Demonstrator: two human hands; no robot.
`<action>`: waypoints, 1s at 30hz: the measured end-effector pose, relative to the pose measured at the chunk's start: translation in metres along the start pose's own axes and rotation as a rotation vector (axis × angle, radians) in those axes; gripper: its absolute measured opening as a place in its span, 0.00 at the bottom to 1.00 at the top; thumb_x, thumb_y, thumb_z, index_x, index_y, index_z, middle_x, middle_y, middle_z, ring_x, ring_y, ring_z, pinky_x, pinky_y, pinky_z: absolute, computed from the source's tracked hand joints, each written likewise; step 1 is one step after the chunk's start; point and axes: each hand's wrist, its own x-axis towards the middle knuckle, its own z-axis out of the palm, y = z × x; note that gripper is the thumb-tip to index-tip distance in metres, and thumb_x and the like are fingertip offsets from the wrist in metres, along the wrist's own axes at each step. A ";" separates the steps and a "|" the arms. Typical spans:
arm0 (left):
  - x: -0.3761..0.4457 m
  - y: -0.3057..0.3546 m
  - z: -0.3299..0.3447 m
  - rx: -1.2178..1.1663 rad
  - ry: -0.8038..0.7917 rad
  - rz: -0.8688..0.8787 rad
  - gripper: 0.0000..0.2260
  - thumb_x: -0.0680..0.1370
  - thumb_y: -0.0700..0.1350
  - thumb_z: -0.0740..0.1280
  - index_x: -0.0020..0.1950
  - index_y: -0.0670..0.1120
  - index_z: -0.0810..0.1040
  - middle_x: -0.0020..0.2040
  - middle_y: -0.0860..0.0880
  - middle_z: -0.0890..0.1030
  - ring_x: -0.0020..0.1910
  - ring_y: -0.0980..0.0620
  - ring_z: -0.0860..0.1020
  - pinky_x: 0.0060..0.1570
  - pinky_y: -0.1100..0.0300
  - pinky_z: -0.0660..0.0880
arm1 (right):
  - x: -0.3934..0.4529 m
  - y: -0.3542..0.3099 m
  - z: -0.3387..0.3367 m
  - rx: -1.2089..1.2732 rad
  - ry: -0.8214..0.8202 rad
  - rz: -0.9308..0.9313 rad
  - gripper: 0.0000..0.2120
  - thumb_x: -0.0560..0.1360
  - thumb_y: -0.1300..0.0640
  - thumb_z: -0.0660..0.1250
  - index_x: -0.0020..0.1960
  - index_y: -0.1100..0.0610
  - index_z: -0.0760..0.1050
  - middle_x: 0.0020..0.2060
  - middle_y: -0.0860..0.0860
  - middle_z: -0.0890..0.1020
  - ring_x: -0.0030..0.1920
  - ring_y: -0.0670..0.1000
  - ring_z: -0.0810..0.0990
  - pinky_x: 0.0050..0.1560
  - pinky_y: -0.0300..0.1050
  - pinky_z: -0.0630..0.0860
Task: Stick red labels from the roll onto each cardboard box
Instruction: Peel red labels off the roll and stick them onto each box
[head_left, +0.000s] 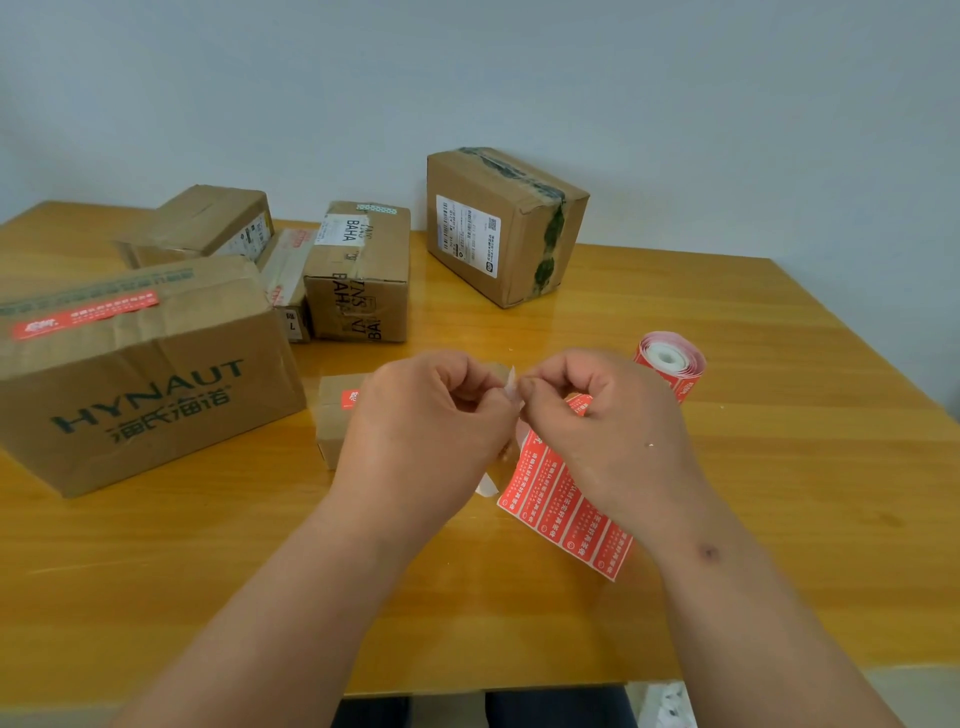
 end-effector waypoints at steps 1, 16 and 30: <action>0.000 0.000 -0.001 -0.018 -0.001 -0.013 0.08 0.74 0.46 0.72 0.34 0.49 0.81 0.25 0.60 0.78 0.23 0.63 0.73 0.21 0.73 0.64 | 0.000 -0.001 -0.002 0.020 -0.001 0.016 0.11 0.76 0.55 0.67 0.35 0.52 0.78 0.30 0.44 0.82 0.36 0.39 0.79 0.35 0.29 0.71; 0.016 -0.009 -0.020 -0.429 0.176 -0.287 0.10 0.75 0.35 0.66 0.37 0.45 0.82 0.36 0.48 0.85 0.41 0.49 0.82 0.47 0.54 0.79 | 0.023 0.026 -0.025 -0.206 0.327 0.313 0.04 0.77 0.52 0.65 0.44 0.49 0.74 0.38 0.42 0.77 0.42 0.47 0.78 0.39 0.44 0.73; 0.017 0.004 -0.020 -0.654 0.026 -0.275 0.09 0.76 0.35 0.65 0.38 0.43 0.80 0.35 0.46 0.84 0.37 0.51 0.81 0.43 0.55 0.77 | 0.013 -0.009 0.004 -0.145 -0.246 -0.087 0.26 0.75 0.59 0.66 0.69 0.40 0.65 0.62 0.40 0.74 0.65 0.44 0.69 0.70 0.53 0.63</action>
